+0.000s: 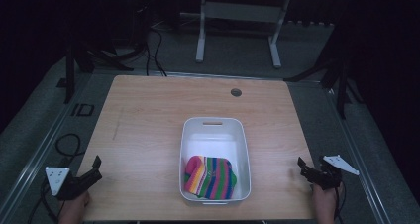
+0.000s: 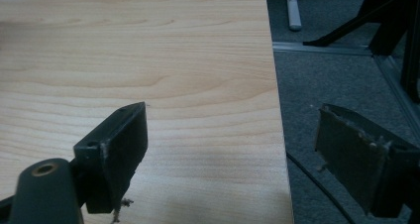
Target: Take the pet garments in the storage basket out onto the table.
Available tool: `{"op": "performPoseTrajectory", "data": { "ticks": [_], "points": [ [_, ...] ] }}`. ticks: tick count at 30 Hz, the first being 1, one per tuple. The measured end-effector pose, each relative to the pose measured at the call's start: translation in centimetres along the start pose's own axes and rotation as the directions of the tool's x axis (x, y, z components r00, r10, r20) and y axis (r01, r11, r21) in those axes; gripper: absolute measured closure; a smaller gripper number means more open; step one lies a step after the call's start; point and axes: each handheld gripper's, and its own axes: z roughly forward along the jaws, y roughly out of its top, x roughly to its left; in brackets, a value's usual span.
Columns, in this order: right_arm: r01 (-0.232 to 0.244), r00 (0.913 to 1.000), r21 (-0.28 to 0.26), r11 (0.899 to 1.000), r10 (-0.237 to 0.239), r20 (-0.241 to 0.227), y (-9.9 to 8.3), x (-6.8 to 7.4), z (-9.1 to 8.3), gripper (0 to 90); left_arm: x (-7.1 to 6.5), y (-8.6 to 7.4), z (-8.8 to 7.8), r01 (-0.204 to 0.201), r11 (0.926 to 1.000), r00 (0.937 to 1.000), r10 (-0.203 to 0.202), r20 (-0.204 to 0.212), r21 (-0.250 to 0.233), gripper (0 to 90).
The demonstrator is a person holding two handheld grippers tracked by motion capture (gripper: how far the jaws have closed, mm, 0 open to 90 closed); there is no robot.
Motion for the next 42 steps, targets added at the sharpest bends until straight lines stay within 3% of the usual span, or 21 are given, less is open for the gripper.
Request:
{"op": "performPoseTrajectory", "data": {
  "ticks": [8,9,14,20,21,27,28,29,30,31,32,33,34,35,36,37,38,39,40,41,42],
  "points": [
    [0.009,0.9999,0.035,0.999,-0.010,0.012,0.1,0.0,0.2,12.0,0.0,0.0,0.0,0.000,1.0000,1.0000,0.000,0.001,-0.001,0.9],
    [0.011,0.9988,0.038,0.999,-0.013,0.047,0.0,-0.1,0.1,12.0,0.0,0.0,0.0,0.001,1.0000,1.0000,-0.001,0.002,-0.001,0.9],
    [0.013,0.9979,0.063,0.998,-0.017,0.063,0.0,-0.1,0.2,12.1,0.0,0.0,0.0,0.001,1.0000,1.0000,-0.001,0.002,-0.002,0.9],
    [0.023,0.9979,0.098,0.995,-0.017,-0.063,-0.1,-0.3,0.1,12.1,0.0,0.0,0.0,-0.005,1.0000,1.0000,0.005,-0.001,0.004,0.9],
    [0.018,0.9932,0.105,0.994,-0.006,-0.116,-0.1,-0.6,0.1,12.1,0.0,0.0,0.0,-0.005,1.0000,1.0000,0.005,-0.002,0.003,0.9],
    [0.099,0.9752,0.145,0.984,-0.067,-0.211,0.2,-0.1,0.5,12.1,0.0,0.0,0.0,-0.004,1.0000,1.0000,0.004,-0.004,0.004,0.9],
    [0.146,0.9505,0.146,0.979,-0.097,-0.295,0.5,0.2,0.5,13.0,0.0,0.0,0.0,-0.002,1.0000,1.0000,0.002,-0.004,0.002,0.9],
    [0.146,0.9505,0.146,0.979,-0.097,-0.295,0.5,0.2,0.5,13.0,0.0,0.0,0.0,-0.002,1.0000,1.0000,0.002,-0.004,0.002,0.9],
    [0.208,0.9274,0.147,0.967,-0.147,-0.344,0.7,0.8,0.6,13.1,0.0,0.0,0.0,-0.002,1.0000,1.0000,0.002,-0.003,0.002,1.0],
    [0.240,0.9144,0.141,0.961,-0.175,-0.365,0.8,1.1,0.6,13.1,0.0,0.0,0.0,-0.002,1.0000,1.0000,0.002,-0.002,0.002,0.9],
    [0.240,0.9144,0.141,0.961,-0.175,-0.365,0.8,1.1,0.6,13.1,0.0,0.0,0.0,-0.002,1.0000,1.0000,0.002,-0.002,0.002,0.9],
    [0.283,0.8823,0.140,0.949,-0.200,-0.426,0.9,1.8,0.7,13.1,0.0,0.0,0.0,-0.001,1.0000,1.0000,0.001,-0.002,0.001,0.9],
    [0.305,0.8699,0.140,0.942,-0.216,-0.443,1.0,2.1,0.8,13.2,0.0,0.0,0.0,-0.002,1.0000,1.0000,0.002,-0.002,0.001,0.9],
    [0.305,0.8699,0.140,0.942,-0.216,-0.443,1.0,2.1,0.8,13.2,0.0,0.0,0.0,-0.002,1.0000,1.0000,0.002,-0.002,0.001,0.9],
    [0.321,0.8557,0.139,0.937,-0.225,-0.466,1.0,2.3,0.9,13.3,0.0,0.0,0.0,-0.002,1.0000,1.0000,0.002,-0.001,0.002,0.9],
    [0.341,0.8241,0.133,0.931,-0.227,-0.519,1.2,2.9,0.9,13.5,0.0,0.0,0.0,-0.002,1.0000,1.0000,0.002,-0.001,0.002,0.9],
    [0.341,0.8241,0.133,0.931,-0.227,-0.519,1.2,2.9,0.9,13.5,0.0,0.0,0.0,-0.002,1.0000,1.0000,0.002,-0.001,0.002,0.9],
    [0.365,0.7944,0.134,0.921,-0.234,-0.561,1.5,3.5,0.9,13.5,0.0,0.0,0.0,-0.003,1.0000,1.0000,0.003,-0.001,0.003,0.9],
    [0.365,0.7944,0.134,0.921,-0.234,-0.561,1.5,3.5,0.9,13.5,0.0,0.0,0.0,-0.004,1.0000,1.0000,0.004,0.000,0.003,0.9],
    [0.382,0.7802,0.131,0.915,-0.243,-0.576,1.6,3.9,0.9,13.5,0.0,0.0,0.0,-0.002,1.0000,1.0000,0.002,-0.001,0.002,0.9],
    [0.402,0.7552,0.126,0.907,-0.251,-0.606,1.9,4.5,0.8,13.5,0.0,0.0,0.0,-0.001,1.0000,1.0000,0.001,-0.002,0.001,0.9]
  ]
}}
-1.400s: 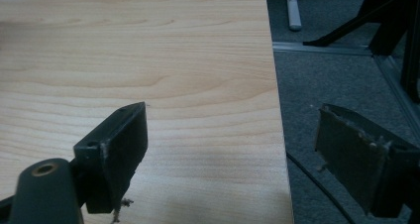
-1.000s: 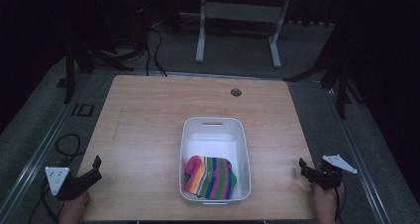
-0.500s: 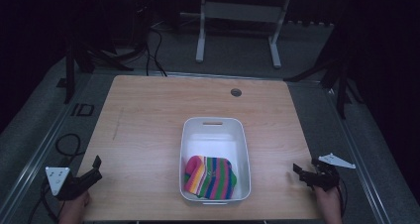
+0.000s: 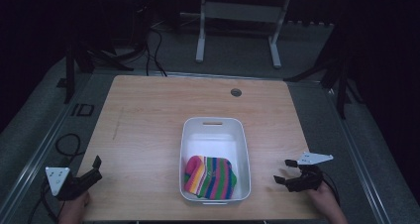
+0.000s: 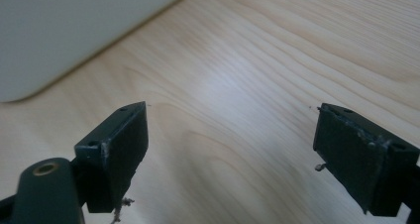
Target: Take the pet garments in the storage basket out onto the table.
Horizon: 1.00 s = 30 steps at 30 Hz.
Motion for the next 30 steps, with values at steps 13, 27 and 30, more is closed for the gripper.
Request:
{"op": "performPoseTrajectory", "data": {
  "ticks": [13,27,30],
  "points": [
    [0.072,0.9898,-0.011,0.997,-0.073,-0.122,4.2,2.2,-0.2,13.4,0.0,0.0,0.0,-0.004,1.0000,1.0000,0.004,-0.001,0.000,0.9],
    [0.191,0.9637,-0.042,0.981,-0.195,-0.182,10.8,5.3,0.1,12.6,0.0,0.0,0.0,-0.001,1.0000,1.0000,0.001,0.002,0.002,0.9],
    [0.231,0.9531,-0.050,0.972,-0.236,-0.189,12.4,6.0,0.2,12.5,0.1,0.0,0.0,0.000,1.0000,1.0000,0.000,0.003,0.001,0.9]
  ]
}}
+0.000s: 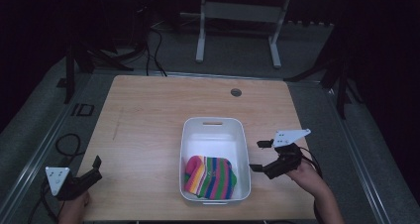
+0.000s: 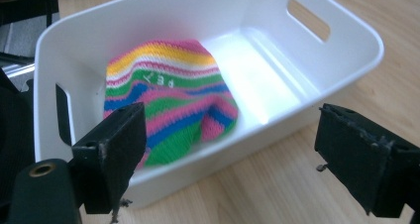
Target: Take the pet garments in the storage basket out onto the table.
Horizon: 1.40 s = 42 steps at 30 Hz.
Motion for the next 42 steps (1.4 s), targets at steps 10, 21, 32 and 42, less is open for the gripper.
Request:
{"op": "performPoseTrajectory", "data": {
  "ticks": [10,21,32,42],
  "points": [
    [0.096,0.9910,0.050,0.994,-0.091,-0.098,3.7,1.4,2.7,12.6,0.0,0.0,0.0,0.001,1.0000,1.0000,-0.001,0.004,-0.001,0.9],
    [0.171,0.9718,0.132,0.976,-0.146,-0.186,5.6,3.2,7.6,11.9,0.1,0.0,0.0,0.003,1.0000,0.9999,-0.003,0.010,-0.003,0.9],
    [0.237,0.9547,0.254,0.938,-0.177,-0.239,6.9,5.0,12.8,12.1,0.1,0.0,0.0,0.003,1.0000,0.9999,-0.003,0.013,-0.004,0.9],
    [0.292,0.9461,0.358,0.887,-0.213,-0.244,6.9,6.2,17.1,11.2,0.1,0.0,0.0,0.003,1.0000,0.9999,-0.003,0.017,-0.004,0.9]
  ]
}}
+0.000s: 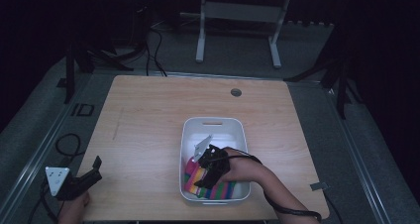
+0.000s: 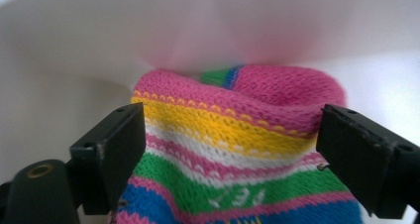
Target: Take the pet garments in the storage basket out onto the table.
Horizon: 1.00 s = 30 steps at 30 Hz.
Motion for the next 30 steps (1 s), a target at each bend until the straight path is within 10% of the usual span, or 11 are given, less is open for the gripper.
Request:
{"op": "performPoseTrajectory", "data": {
  "ticks": [8,14,16,30],
  "points": [
    [0.007,0.9998,0.134,0.991,-0.010,0.016,0.2,0.5,2.3,11.5,0.0,0.0,0.0,0.001,1.0000,1.0000,-0.001,0.001,0.001,0.9],
    [0.044,0.9986,0.229,0.972,-0.050,0.019,0.2,1.0,3.1,39.5,0.0,0.0,0.0,0.000,1.0000,1.0000,0.000,0.000,0.001,0.9],
    [0.037,0.9987,0.207,0.978,-0.044,0.027,0.2,0.9,2.4,67.7,0.0,0.0,0.0,0.000,1.0000,1.0000,0.000,0.000,0.001,0.9],
    [0.049,0.9920,-0.045,0.998,-0.044,0.118,-0.5,0.6,-4.1,73.1,0.0,0.0,0.0,0.003,1.0000,1.0000,-0.003,-0.002,0.002,0.9]
  ]
}}
